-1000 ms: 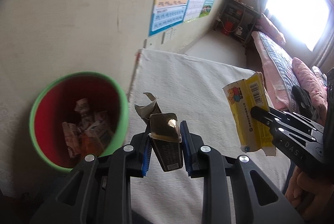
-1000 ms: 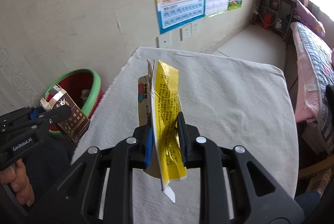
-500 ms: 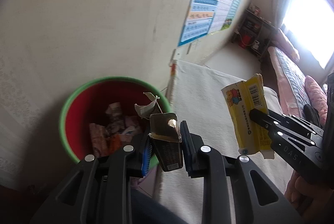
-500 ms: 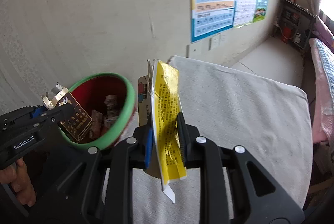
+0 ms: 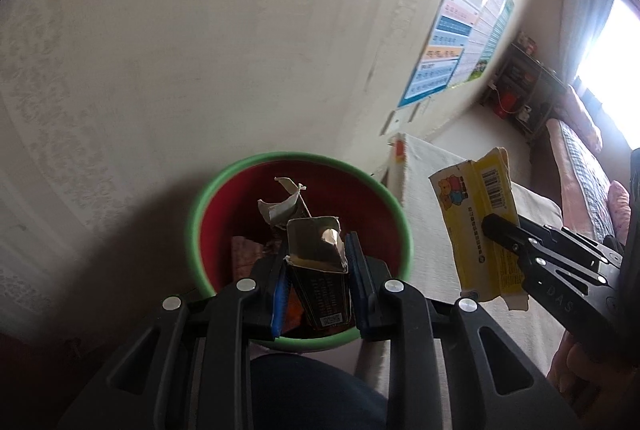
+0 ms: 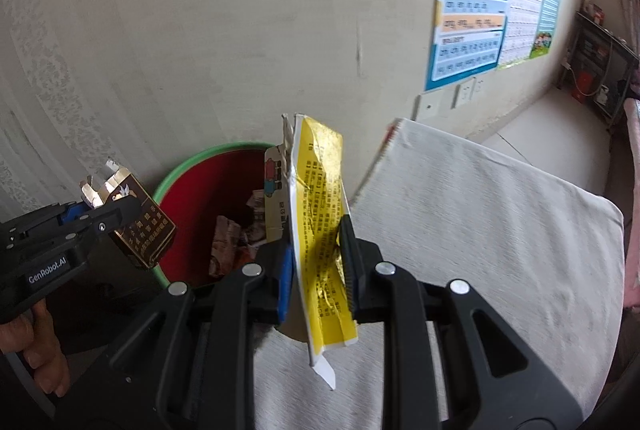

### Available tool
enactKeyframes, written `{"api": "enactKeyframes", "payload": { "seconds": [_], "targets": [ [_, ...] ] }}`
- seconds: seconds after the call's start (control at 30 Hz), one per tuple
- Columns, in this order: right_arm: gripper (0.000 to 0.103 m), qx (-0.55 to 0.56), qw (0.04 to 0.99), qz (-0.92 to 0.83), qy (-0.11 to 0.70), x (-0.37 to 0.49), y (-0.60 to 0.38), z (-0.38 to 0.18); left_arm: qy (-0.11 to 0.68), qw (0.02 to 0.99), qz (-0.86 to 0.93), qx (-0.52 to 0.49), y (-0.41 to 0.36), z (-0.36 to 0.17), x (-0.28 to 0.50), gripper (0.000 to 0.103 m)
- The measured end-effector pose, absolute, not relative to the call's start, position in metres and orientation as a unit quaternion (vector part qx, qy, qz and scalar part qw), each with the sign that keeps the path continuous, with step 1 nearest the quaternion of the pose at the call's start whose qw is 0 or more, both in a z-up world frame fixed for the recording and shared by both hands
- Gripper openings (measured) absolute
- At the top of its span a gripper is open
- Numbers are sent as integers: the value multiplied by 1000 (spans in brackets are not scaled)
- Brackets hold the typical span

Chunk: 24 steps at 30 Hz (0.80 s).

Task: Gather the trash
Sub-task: 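Carry the brown packet and yellow box to the red bin and open both grippers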

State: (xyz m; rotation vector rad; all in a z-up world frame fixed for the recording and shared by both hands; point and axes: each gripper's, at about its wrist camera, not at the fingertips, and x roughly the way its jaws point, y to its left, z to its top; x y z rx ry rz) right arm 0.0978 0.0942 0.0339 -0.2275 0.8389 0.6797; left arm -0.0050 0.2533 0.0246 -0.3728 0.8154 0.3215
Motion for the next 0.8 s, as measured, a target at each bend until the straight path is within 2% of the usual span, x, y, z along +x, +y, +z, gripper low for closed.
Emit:
{"api": "enactKeyframes", "payload": {
  "seconds": [0.8],
  "targets": [
    [21,-127,827,360,413,96,157,15,388,879,164,-223,296,-2,-18,23]
  ]
}}
